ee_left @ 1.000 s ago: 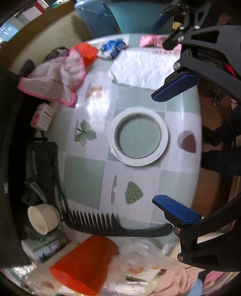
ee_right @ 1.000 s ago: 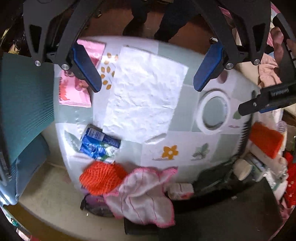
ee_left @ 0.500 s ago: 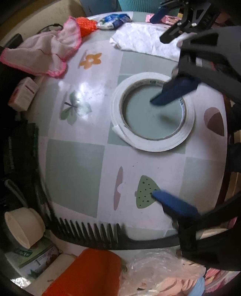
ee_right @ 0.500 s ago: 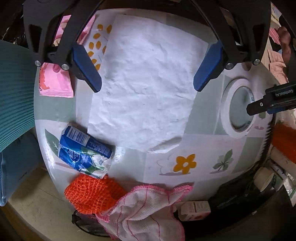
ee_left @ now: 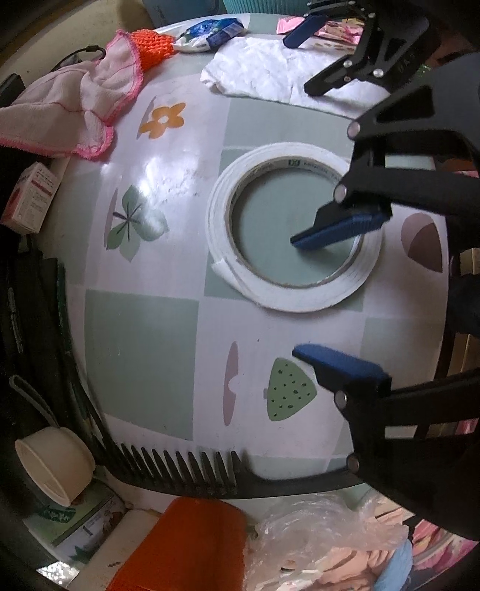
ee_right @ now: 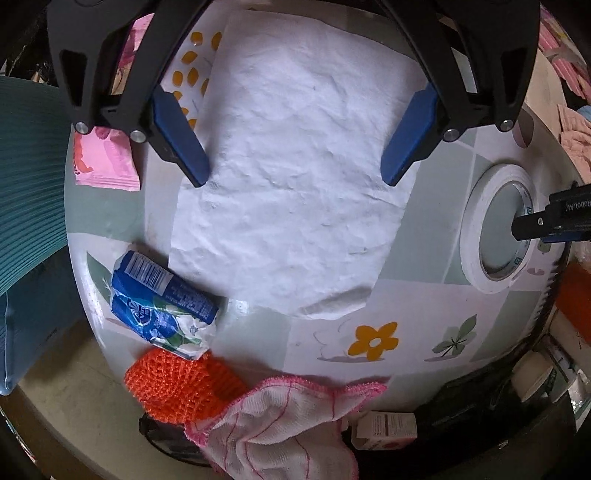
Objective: Collect trash
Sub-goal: 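Grasp the white tape roll with the left gripper while the right gripper grasps the white tissue, then carry the tape roll and tissue over the green trash bin with both grippers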
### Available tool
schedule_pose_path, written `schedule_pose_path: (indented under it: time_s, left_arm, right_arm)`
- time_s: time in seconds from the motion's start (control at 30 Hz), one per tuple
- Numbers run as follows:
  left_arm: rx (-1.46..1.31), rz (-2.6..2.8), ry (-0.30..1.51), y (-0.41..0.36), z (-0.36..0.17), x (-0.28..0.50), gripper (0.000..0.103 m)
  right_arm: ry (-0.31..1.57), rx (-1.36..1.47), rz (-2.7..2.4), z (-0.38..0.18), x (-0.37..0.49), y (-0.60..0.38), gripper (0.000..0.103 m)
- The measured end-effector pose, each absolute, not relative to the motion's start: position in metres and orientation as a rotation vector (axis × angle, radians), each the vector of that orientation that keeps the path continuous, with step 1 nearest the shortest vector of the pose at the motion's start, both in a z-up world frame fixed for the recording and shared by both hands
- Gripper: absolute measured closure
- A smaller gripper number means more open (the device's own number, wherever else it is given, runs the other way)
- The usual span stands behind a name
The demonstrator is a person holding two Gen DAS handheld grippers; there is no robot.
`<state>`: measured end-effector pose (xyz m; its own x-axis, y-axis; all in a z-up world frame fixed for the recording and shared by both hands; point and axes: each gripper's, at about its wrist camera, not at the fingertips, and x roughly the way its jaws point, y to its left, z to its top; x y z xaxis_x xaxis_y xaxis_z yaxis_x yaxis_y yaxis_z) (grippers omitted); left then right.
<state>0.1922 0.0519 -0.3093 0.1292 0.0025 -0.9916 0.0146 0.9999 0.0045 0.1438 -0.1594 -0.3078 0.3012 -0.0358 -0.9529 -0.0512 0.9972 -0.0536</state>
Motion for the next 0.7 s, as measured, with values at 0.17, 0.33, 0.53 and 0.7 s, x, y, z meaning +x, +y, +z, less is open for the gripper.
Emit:
schedule_pose_path:
  time_s: [0.17,0.33,0.53,0.7]
  left_arm:
    - [0.013,-0.013,1.444,0.05,-0.306,0.19,0.073]
    - [-0.032,0.003,1.45,0.062,-0.306,0.194,0.088]
    - [-0.024,-0.021,1.442,0.064,-0.307,0.196,0.089]
    - [-0.034,-0.043,1.441,0.068,-0.309,0.201,0.089]
  right_arm:
    - [1.247,-0.109,0.046,-0.302,0.141,-0.153,0.027]
    - [1.233,-0.12,0.077,-0.302,0.137,-0.14,0.047]
    - [1.234,-0.138,0.122,-0.304,0.14,-0.126,0.087]
    - [1.265,-0.068,0.125,-0.305,0.147,-0.125,0.098]
